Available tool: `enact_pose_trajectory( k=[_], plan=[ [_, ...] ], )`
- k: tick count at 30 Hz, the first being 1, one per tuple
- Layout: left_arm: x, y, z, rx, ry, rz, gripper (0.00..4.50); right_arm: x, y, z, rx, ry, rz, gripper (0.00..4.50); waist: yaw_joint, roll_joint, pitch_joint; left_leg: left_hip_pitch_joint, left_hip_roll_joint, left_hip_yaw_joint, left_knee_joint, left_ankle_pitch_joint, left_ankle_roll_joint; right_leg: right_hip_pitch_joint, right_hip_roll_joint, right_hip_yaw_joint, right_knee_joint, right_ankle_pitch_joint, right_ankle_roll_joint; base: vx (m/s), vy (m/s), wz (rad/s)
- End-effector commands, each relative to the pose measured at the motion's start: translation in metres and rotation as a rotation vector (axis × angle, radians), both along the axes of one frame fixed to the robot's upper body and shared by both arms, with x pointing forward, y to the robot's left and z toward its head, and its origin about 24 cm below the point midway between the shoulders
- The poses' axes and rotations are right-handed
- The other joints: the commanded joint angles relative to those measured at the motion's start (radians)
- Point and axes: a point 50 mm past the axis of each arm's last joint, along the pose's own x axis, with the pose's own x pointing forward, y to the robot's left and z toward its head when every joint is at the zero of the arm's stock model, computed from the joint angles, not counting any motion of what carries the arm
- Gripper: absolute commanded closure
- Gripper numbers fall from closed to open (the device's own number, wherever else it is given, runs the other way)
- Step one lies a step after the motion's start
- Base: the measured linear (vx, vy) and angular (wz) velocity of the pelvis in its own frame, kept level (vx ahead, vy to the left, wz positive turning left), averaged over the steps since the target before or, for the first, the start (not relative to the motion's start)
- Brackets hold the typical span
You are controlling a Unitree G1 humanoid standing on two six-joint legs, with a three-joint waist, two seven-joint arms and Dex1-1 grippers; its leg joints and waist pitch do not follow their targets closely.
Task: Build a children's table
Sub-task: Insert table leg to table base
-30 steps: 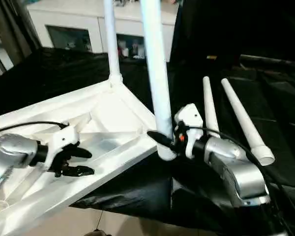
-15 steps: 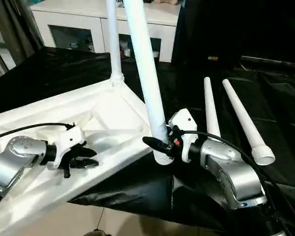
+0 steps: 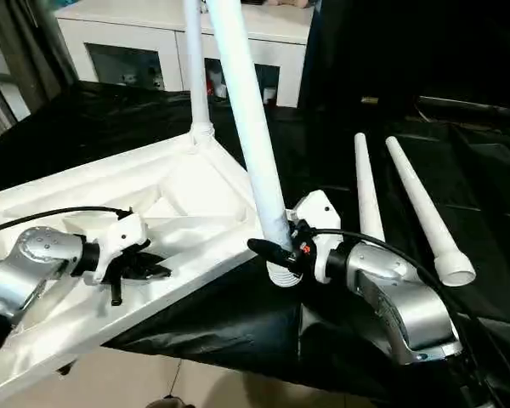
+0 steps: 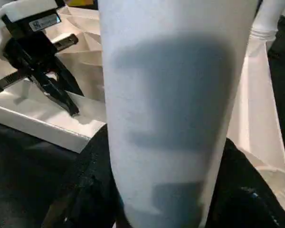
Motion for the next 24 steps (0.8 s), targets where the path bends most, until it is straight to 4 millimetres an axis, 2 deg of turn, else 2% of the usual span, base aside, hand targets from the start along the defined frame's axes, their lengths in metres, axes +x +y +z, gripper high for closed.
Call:
enact_pose_trajectory(
  k=[1,2,3,4,5,6,7,8,10,11,12,13,15,17,18,19,20,21,22,23,24],
  plan=[
    [0.004,-0.014,0.006,0.019,-0.021,-0.161,4.3,-0.001,-0.001,0.007,0.002,-0.048,-0.003,2.59,-0.001,0.015,-0.066,0.031,0.061,-0.027,-0.074,-0.235,-0.033,0.025,-0.09,0.051,-0.082,-0.004,-0.212,0.0,0.0,0.0],
    [0.007,-0.015,0.007,0.041,-0.034,-0.197,4.34,-0.001,-0.002,0.007,0.003,-0.049,-0.007,2.59,0.002,0.032,-0.065,0.037,0.064,-0.026,-0.075,-0.267,-0.043,0.02,-0.09,0.051,-0.088,-0.032,-0.207,0.0,0.0,0.0],
    [0.009,-0.016,0.007,0.058,-0.044,-0.228,4.37,-0.002,-0.002,0.007,0.004,-0.05,-0.009,2.59,0.003,0.027,-0.066,0.036,0.067,-0.028,-0.075,-0.272,-0.05,0.025,-0.093,0.052,-0.082,-0.031,-0.21,0.0,0.0,0.0],
    [0.011,-0.016,0.008,0.066,-0.048,-0.245,4.42,-0.002,-0.003,0.007,0.005,-0.05,-0.011,2.59,0.01,0.024,-0.068,0.037,0.067,-0.027,-0.074,-0.263,-0.046,0.025,-0.095,0.052,-0.082,-0.031,-0.208,0.0,0.0,0.0],
    [0.014,-0.017,0.009,0.074,-0.057,-0.261,4.47,-0.003,-0.003,0.007,0.004,-0.05,-0.015,2.59,0.012,0.038,-0.068,0.036,0.067,-0.026,-0.074,-0.261,-0.048,0.023,-0.095,0.052,-0.083,-0.03,-0.208,0.0,0.0,0.0],
    [0.017,-0.017,0.01,0.083,-0.075,-0.275,4.47,-0.004,-0.004,0.006,0.002,-0.051,-0.02,2.59,0.014,0.045,-0.069,0.033,0.067,-0.029,-0.073,-0.258,-0.049,0.025,-0.095,0.052,-0.08,-0.026,-0.207,0.0,0.0,0.0],
    [0.02,-0.018,0.011,0.092,-0.087,-0.277,4.47,-0.005,-0.004,0.006,0.002,-0.05,-0.023,2.59,0.015,0.038,-0.072,0.031,0.067,-0.028,-0.072,-0.244,-0.048,0.03,-0.095,0.052,-0.077,0.003,-0.204,0.0,0.0,0.0],
    [0.022,-0.018,0.012,0.1,-0.1,-0.279,4.47,-0.005,-0.004,0.005,0.001,-0.049,-0.027,2.59,0.016,0.049,-0.074,0.026,0.067,-0.032,-0.071,-0.228,-0.049,0.032,-0.099,0.05,-0.072,0.026,-0.204,0.0,0.0,0.0],
    [0.028,-0.018,0.014,0.118,-0.126,-0.266,4.47,-0.007,-0.004,0.004,-0.001,-0.047,-0.03,2.59,0.011,0.042,-0.073,0.026,0.065,-0.03,-0.071,-0.229,-0.047,0.033,-0.097,0.05,-0.076,0.03,-0.203,0.0,0.0,0.0],
    [0.03,-0.017,0.014,0.123,-0.131,-0.26,4.47,-0.008,-0.004,0.003,-0.002,-0.046,-0.03,2.59,0.011,0.042,-0.073,0.026,0.065,-0.03,-0.07,-0.225,-0.046,0.033,-0.098,0.049,-0.075,0.031,-0.207,0.0,0.0,0.0],
    [0.032,-0.017,0.014,0.126,-0.138,-0.253,4.47,-0.008,-0.004,0.003,-0.002,-0.046,-0.03,2.59,0.011,0.052,-0.074,0.026,0.067,-0.032,-0.069,-0.227,-0.049,0.034,-0.099,0.049,-0.072,0.033,-0.209,0.0,0.0,0.0],
    [0.035,-0.017,0.015,0.131,-0.16,-0.236,4.47,-0.009,-0.004,0.003,-0.002,-0.045,-0.029,2.59,0.008,0.045,-0.074,0.025,0.067,-0.03,-0.069,-0.223,-0.045,0.036,-0.098,0.049,-0.074,0.043,-0.21,0.0,0.0,0.0],
    [0.039,-0.014,0.016,0.146,-0.189,-0.195,4.47,-0.01,-0.004,0.002,-0.003,-0.044,-0.03,2.59,0.008,0.044,-0.074,0.025,0.066,-0.03,-0.069,-0.218,-0.04,0.035,-0.097,0.049,-0.074,0.05,-0.211,0.0,0.0,0.0],
    [0.043,-0.009,0.015,0.15,-0.222,-0.165,4.47,-0.011,-0.003,0.002,-0.003,-0.043,-0.029,2.59,0.008,0.037,-0.071,0.024,0.066,-0.029,-0.069,-0.221,-0.031,0.035,-0.099,0.049,-0.078,0.01,-0.208,0.0,0.0,0.0],
    [0.043,-0.009,0.015,0.15,-0.222,-0.165,4.47,-0.011,-0.003,0.002,-0.003,-0.043,-0.029,2.59,0.01,0.039,-0.072,0.025,0.067,-0.029,-0.069,-0.221,-0.031,0.035,-0.1,0.049,-0.079,0.0,-0.207,0.0,0.0,0.0],
    [0.045,-0.008,0.018,0.126,-0.251,-0.145,4.22,-0.011,-0.003,0.002,-0.003,-0.041,-0.024,2.59,0.008,0.032,-0.071,0.024,0.068,-0.03,-0.07,-0.217,-0.029,0.035,-0.1,0.05,-0.079,-0.009,-0.205,0.0,0.0,0.0],
    [0.045,-0.008,0.018,0.126,-0.251,-0.145,4.22,-0.011,-0.003,0.002,-0.003,-0.041,-0.024,2.59,0.007,0.037,-0.072,0.025,0.069,-0.03,-0.07,-0.216,-0.029,0.033,-0.1,0.049,-0.077,-0.012,-0.207,0.0,0.0,0.0],
    [0.047,-0.005,0.02,0.111,-0.241,-0.127,3.95,-0.011,-0.002,0.002,-0.002,-0.039,-0.021,2.59,0.007,0.037,-0.072,0.025,0.069,-0.03,-0.07,-0.216,-0.029,0.033,-0.1,0.049,-0.077,-0.012,-0.207,0.0,0.0,0.0],
    [0.047,-0.001,0.027,0.068,-0.236,-0.129,3.92,-0.012,0.0,0.002,0.002,-0.036,-0.012,2.59,0.005,0.022,-0.072,0.024,0.069,-0.028,-0.07,-0.2,-0.021,0.034,-0.101,0.049,-0.077,-0.002,-0.212,0.0,0.0,0.0],
    [0.048,-0.001,0.028,0.064,-0.236,-0.129,3.86,-0.012,0.0,0.002,0.002,-0.036,-0.011,2.59,0.005,0.03,-0.074,0.022,0.068,-0.027,-0.068,-0.182,-0.016,0.034,-0.102,0.049,-0.074,0.015,-0.217,0.0,0.0,0.0],
    [0.048,0.0,0.033,0.026,-0.24,-0.124,3.76,-0.012,0.001,0.002,0.006,-0.034,-0.009,2.59,0.003,0.02,-0.074,0.022,0.07,-0.026,-0.068,-0.173,-0.011,0.033,-0.102,0.049,-0.074,0.029,-0.219,0.0,0.0,0.0]
  ],
)
